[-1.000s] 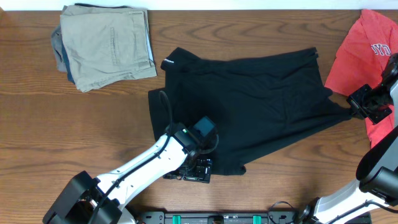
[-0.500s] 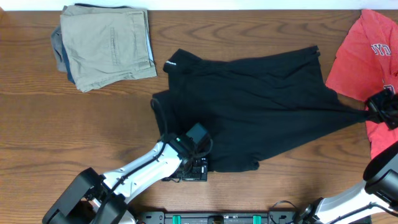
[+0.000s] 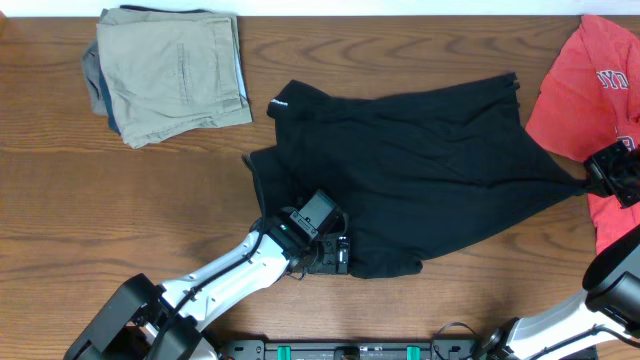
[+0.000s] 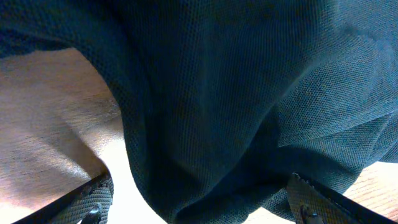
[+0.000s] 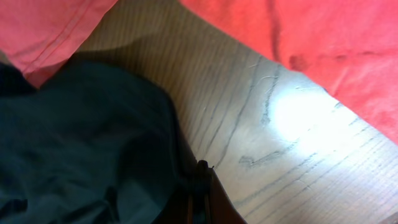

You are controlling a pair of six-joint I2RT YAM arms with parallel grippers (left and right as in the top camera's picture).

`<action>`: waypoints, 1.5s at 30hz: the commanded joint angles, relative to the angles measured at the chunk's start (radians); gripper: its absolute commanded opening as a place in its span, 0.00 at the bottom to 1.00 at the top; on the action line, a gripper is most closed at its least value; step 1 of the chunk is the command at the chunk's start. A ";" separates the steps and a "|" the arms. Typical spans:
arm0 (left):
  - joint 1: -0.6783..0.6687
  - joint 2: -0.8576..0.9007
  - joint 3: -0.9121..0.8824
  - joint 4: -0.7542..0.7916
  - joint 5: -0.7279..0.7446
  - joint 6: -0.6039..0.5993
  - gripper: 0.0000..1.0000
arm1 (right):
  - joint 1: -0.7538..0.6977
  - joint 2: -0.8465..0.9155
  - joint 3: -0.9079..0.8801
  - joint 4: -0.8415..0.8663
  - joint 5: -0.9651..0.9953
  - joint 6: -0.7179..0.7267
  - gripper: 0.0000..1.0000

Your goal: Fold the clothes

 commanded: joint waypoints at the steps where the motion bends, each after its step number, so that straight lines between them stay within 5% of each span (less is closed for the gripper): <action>1: 0.002 0.023 -0.015 0.001 0.001 -0.010 0.83 | 0.017 -0.001 0.021 -0.002 -0.002 -0.008 0.01; 7: 0.003 0.026 -0.015 0.016 -0.021 -0.008 0.06 | 0.018 -0.001 0.021 -0.011 -0.003 -0.008 0.01; 9: 0.005 0.026 -0.008 0.016 -0.021 -0.006 0.06 | 0.018 -0.001 0.021 -0.016 -0.003 -0.008 0.01; 20: 0.204 -0.062 0.122 -0.054 -0.044 0.132 0.06 | 0.027 -0.001 0.021 -0.031 -0.002 -0.008 0.01; 28: 0.397 -0.027 0.133 0.248 -0.044 0.143 0.07 | 0.057 -0.001 0.021 -0.035 -0.002 -0.008 0.01; 34: 0.400 0.030 0.133 0.384 -0.044 0.143 0.77 | 0.098 -0.001 0.021 -0.036 -0.001 -0.008 0.01; 38: 0.400 0.006 0.133 0.314 -0.043 0.154 0.84 | 0.122 -0.001 0.021 -0.037 0.033 -0.007 0.01; 45: 0.370 -0.108 0.133 0.001 0.141 0.154 0.79 | 0.129 -0.001 0.021 -0.034 0.050 -0.006 0.01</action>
